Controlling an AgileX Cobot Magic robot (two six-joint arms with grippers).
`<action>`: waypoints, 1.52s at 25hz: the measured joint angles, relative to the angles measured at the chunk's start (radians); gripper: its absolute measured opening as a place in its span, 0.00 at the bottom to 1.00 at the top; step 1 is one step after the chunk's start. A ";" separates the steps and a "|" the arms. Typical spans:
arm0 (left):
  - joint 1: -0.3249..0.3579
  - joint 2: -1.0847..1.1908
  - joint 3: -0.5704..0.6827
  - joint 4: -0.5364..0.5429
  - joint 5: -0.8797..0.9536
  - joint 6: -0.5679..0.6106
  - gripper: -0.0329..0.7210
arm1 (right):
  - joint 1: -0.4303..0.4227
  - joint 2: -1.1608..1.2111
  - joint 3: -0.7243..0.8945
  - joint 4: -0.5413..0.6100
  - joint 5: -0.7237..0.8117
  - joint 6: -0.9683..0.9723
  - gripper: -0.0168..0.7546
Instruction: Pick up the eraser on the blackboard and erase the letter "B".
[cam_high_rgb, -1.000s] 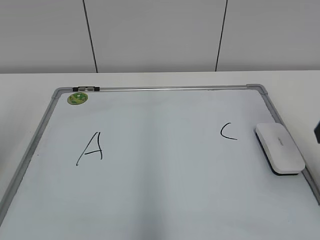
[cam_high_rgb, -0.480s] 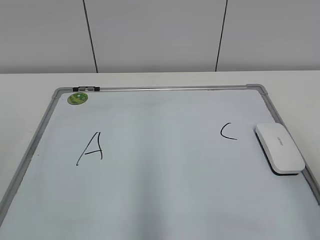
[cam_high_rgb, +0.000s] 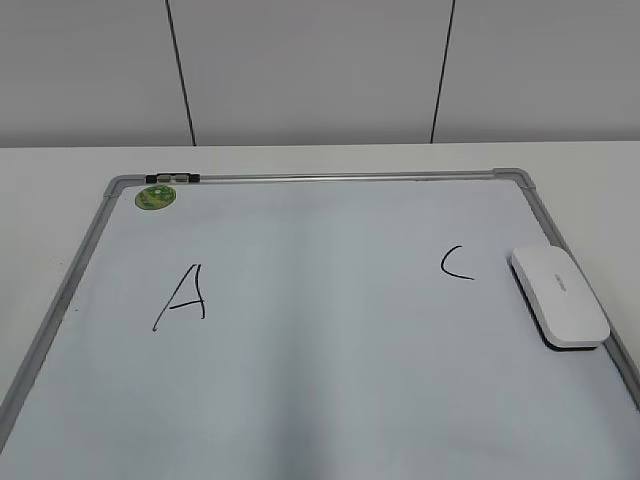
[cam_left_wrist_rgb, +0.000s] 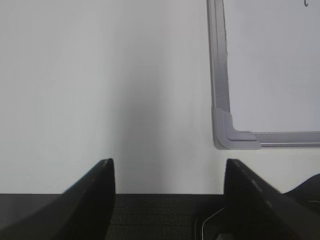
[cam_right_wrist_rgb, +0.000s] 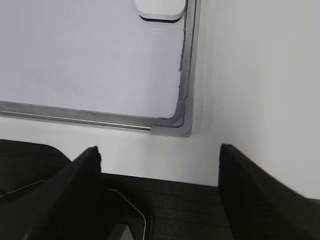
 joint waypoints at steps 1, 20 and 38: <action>0.000 0.000 0.000 0.000 0.000 0.000 0.72 | 0.000 0.000 0.000 -0.002 0.000 -0.004 0.72; 0.000 0.000 0.000 -0.003 -0.004 0.000 0.72 | 0.000 0.000 0.008 -0.043 0.005 -0.050 0.72; 0.062 -0.212 0.000 -0.005 -0.010 0.000 0.72 | -0.101 -0.182 0.008 -0.042 0.012 -0.052 0.72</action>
